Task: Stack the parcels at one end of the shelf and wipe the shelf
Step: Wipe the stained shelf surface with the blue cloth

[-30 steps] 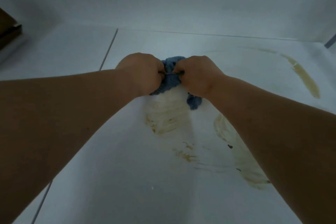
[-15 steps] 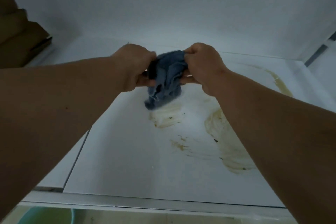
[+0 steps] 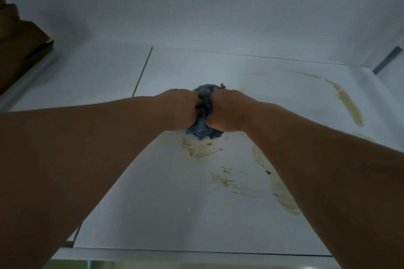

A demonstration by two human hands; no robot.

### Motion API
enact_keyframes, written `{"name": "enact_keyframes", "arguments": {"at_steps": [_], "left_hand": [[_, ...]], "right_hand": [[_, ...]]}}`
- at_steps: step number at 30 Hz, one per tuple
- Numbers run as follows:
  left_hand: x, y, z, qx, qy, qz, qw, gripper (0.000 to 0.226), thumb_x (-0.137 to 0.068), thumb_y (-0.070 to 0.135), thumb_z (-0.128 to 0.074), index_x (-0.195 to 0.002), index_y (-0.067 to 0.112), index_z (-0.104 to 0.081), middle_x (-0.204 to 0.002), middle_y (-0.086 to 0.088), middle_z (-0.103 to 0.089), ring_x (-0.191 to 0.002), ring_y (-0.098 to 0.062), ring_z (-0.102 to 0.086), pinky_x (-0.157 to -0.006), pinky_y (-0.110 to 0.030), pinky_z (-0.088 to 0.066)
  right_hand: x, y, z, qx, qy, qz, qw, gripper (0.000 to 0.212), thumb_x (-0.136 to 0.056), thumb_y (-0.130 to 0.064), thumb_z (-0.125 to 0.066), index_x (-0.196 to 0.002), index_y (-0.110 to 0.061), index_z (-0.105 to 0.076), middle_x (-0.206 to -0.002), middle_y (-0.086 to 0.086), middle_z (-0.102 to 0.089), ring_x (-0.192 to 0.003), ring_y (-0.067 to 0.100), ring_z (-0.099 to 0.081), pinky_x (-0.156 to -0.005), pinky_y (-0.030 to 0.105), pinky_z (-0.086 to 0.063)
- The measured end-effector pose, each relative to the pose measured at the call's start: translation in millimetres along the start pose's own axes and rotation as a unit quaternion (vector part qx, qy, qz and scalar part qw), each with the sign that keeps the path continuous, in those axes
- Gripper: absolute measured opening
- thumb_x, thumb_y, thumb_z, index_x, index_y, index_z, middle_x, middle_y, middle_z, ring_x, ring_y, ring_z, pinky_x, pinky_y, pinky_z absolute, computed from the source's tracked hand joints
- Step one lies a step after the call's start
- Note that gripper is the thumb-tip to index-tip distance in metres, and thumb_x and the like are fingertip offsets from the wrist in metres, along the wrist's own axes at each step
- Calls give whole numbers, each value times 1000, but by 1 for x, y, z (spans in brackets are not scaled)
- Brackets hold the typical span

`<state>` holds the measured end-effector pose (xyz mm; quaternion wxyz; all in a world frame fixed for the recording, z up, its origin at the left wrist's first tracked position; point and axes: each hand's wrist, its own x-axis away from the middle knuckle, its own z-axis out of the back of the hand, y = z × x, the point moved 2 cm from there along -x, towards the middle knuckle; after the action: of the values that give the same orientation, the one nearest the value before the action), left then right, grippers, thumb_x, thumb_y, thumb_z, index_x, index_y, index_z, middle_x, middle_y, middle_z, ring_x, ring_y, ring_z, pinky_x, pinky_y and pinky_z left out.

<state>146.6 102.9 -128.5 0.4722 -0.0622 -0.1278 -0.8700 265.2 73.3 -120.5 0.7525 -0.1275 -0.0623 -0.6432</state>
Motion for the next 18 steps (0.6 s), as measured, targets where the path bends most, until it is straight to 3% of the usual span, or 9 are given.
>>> {"name": "enact_keyframes", "arguments": {"at_steps": [1,2,5,9,14,18], "left_hand": [[-3,-2,-1,-4,8,4,1000,43,-99,30,-33,-128,9,-57,-130,-12,-57,-120,-30,-53,-101,-42,-43],[-4,-3,0,-14,19,3,1000,38,-99,27,-38,-126,10,-58,-125,-12,-60,-115,-30,-56,-97,-41,-45],[-4,-3,3,-45,14,3,999,32,-97,29,-42,-110,12,-66,-106,-7,-66,-99,-26,-61,-84,-35,-48],[5,-2,-5,-90,10,1,996,29,-93,33,-45,-84,16,-66,-71,2,-54,-68,-17,-54,-65,-32,-45],[30,4,-15,-118,2,6,993,24,-92,32,-46,-84,19,-65,-70,4,-51,-73,-18,-56,-70,-33,-51],[52,14,-23,-160,-23,20,987,29,-93,29,-43,-65,23,-46,-65,6,-43,-71,-17,-50,-69,-32,-47]], "right_hand": [[0,-1,2,-7,-5,-8,1000,19,-89,-22,-48,-71,-15,-52,-75,1,-57,-81,21,-56,-64,24,-42],[1,-1,4,-14,-7,-15,1000,18,-89,-25,-51,-73,-17,-50,-70,-3,-52,-72,16,-53,-58,23,-37],[8,-1,7,-13,-3,-27,1000,20,-88,-38,-54,-92,-19,-52,-74,-5,-51,-75,15,-51,-63,26,-38],[17,-3,-3,-1,2,-16,1000,21,-86,-40,-53,-95,-23,-45,-74,-7,-49,-80,18,-52,-70,30,-38],[35,-8,-14,16,9,16,1000,16,-85,-31,-53,-93,-23,-42,-71,-8,-43,-77,19,-50,-68,31,-39],[53,-19,-19,58,10,41,997,15,-87,-27,-54,-95,-22,-43,-78,-6,-46,-79,18,-48,-70,31,-41]]}}
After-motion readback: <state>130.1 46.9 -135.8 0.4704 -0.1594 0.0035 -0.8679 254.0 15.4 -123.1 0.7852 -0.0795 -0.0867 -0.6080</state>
